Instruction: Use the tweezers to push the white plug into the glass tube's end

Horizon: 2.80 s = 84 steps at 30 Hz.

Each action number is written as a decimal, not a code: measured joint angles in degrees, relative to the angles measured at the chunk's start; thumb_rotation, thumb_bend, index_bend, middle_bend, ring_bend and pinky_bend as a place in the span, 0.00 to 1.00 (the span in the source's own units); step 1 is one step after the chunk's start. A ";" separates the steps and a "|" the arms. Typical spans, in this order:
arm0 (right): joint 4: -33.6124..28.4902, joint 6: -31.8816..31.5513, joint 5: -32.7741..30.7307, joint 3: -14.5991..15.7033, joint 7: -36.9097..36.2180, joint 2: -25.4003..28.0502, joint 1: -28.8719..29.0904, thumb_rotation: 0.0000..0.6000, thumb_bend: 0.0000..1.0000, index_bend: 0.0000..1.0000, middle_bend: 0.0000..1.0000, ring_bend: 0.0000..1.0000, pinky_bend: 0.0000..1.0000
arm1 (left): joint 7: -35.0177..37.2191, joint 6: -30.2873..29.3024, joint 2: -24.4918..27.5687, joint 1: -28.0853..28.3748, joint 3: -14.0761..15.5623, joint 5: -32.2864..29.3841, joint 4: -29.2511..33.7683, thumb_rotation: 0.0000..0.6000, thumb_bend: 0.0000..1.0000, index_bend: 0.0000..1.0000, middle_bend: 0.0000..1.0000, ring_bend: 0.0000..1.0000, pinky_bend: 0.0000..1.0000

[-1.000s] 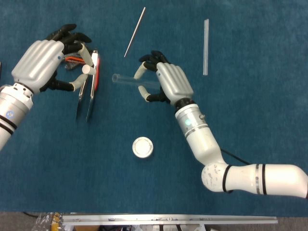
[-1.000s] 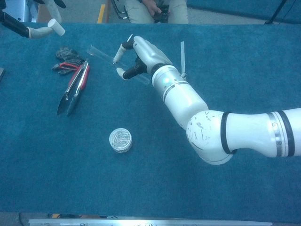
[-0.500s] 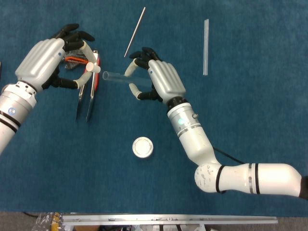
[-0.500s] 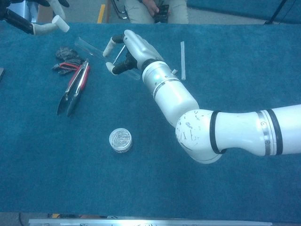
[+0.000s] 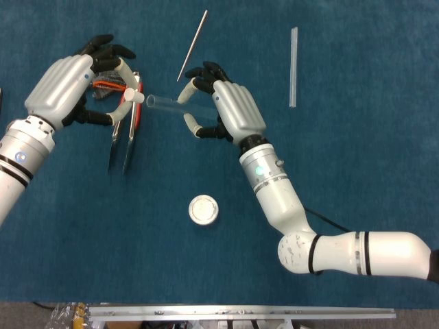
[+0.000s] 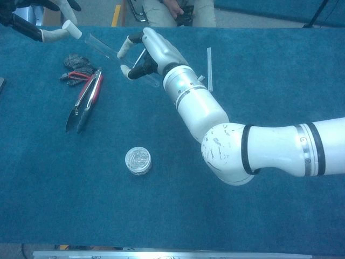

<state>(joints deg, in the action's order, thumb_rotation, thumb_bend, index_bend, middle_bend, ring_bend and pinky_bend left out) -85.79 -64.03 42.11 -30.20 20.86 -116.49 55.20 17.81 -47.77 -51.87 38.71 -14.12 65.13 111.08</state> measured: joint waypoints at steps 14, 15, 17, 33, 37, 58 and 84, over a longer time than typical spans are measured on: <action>1.09 0.03 -0.24 0.28 -0.64 -0.18 0.33 1.00 0.44 0.61 0.25 0.08 0.26 | 0.54 0.35 -0.59 -0.27 -0.11 -0.28 -0.50 1.00 0.36 0.49 0.21 0.03 0.08; 1.12 0.03 -0.25 0.33 -0.63 -0.18 0.34 1.00 0.44 0.61 0.25 0.08 0.26 | 0.51 0.35 -0.59 -0.29 -0.11 -0.25 -0.48 1.00 0.36 0.49 0.21 0.03 0.08; 1.18 -0.01 -0.16 0.36 -0.68 -0.18 0.38 1.00 0.44 0.61 0.25 0.08 0.26 | 0.44 0.39 -0.55 -0.32 -0.09 -0.24 -0.35 1.00 0.36 0.49 0.21 0.03 0.08; 1.77 0.32 -0.24 0.33 -1.33 -0.69 0.84 1.00 0.44 0.61 0.25 0.08 0.26 | 0.48 0.62 -0.99 -0.29 -0.37 -0.97 0.36 1.00 0.36 0.49 0.21 0.03 0.08; 1.71 0.45 -0.30 0.16 -1.64 -0.70 0.86 1.00 0.44 0.61 0.25 0.08 0.26 | 0.27 0.72 -1.25 -0.15 -0.40 -1.19 0.48 1.00 0.36 0.49 0.21 0.03 0.08; 2.16 0.99 -0.78 0.34 -2.18 -0.84 1.00 1.00 0.44 0.61 0.25 0.08 0.26 | -0.66 1.06 -2.44 0.44 -0.59 -2.27 0.00 1.00 0.36 0.49 0.21 0.03 0.08; 2.10 0.95 -0.70 0.44 -2.46 -0.94 0.90 1.00 0.44 0.61 0.25 0.08 0.26 | -0.95 1.34 -2.96 0.67 -0.67 -2.52 -0.30 1.00 0.36 0.49 0.21 0.03 0.08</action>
<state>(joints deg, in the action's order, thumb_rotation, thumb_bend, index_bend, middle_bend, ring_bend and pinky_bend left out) -83.68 -63.08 41.41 -29.76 18.40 -117.43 56.10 16.87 -46.42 -54.84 39.38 -14.79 62.61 110.78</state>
